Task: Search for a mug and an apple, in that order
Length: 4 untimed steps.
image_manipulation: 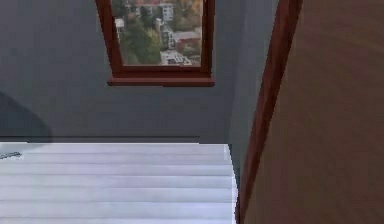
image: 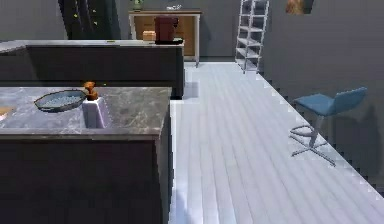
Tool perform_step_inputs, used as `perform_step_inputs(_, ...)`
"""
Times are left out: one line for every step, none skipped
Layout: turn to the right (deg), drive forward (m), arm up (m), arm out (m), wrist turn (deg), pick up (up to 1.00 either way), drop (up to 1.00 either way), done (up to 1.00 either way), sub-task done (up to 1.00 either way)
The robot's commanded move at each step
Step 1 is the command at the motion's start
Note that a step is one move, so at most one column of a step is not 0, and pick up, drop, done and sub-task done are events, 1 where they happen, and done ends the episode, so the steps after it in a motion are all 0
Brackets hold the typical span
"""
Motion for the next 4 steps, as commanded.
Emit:
perform_step_inputs(0.0, 0.1, 0.0, 0.0, 0.0, 0.0, 0.0, 0.0, 0.0)
perform_step_inputs(33.0, 0.0, 0.0, 0.0, 0.0, 0.0, 0.0, 0.0, 0.0)
perform_step_inputs(0.0, 0.6, 0.0, 0.0, 0.0, 0.0, 0.0, 0.0, 0.0)
perform_step_inputs(-30.0, 0.0, 0.0, 0.0, 0.0, 0.0, 0.0, 0.0, 0.0)
